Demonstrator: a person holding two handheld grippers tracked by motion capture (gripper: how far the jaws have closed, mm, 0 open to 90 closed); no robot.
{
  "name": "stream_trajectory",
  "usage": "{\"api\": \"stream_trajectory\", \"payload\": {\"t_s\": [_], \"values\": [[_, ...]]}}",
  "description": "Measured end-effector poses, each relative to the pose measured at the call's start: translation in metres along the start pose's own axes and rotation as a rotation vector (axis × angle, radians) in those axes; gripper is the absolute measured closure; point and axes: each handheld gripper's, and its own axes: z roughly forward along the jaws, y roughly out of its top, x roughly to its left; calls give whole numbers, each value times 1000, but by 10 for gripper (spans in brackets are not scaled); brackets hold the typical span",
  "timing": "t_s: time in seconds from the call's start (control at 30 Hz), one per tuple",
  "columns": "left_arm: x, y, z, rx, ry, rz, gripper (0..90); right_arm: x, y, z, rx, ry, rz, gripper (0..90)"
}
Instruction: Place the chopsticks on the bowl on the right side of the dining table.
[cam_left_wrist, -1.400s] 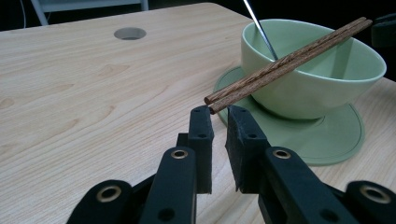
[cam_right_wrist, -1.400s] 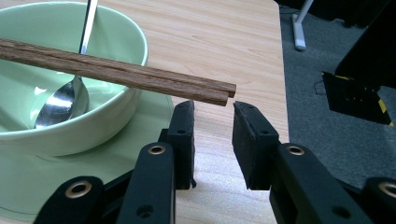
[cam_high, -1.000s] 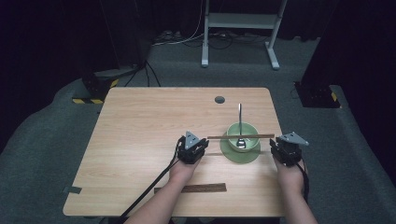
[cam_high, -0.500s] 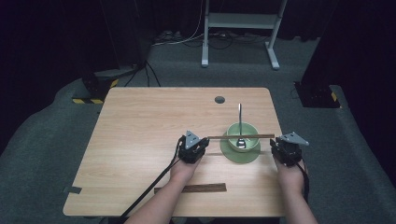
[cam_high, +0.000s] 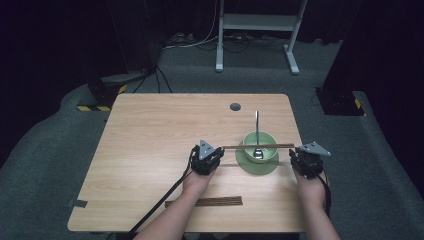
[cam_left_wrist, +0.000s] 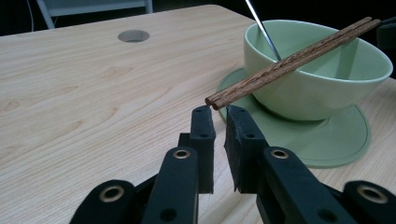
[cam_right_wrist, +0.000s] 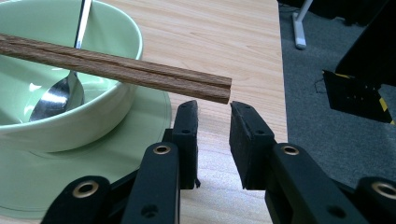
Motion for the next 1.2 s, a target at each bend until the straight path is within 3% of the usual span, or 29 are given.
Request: {"api": "stream_trajectory", "payload": {"t_s": [0.87,1.07,1.2], "values": [[2,-2,-2,-1,0,-5,767,1,-1,-1,-4,-1,-7,697],[8,-8,-6,4,-22,-28,657,7,-5,-8,-13,8,-7,646],[21,-16,-14,26,-28,-20,537,16,-7,-17,-25,40,-8,587]]}}
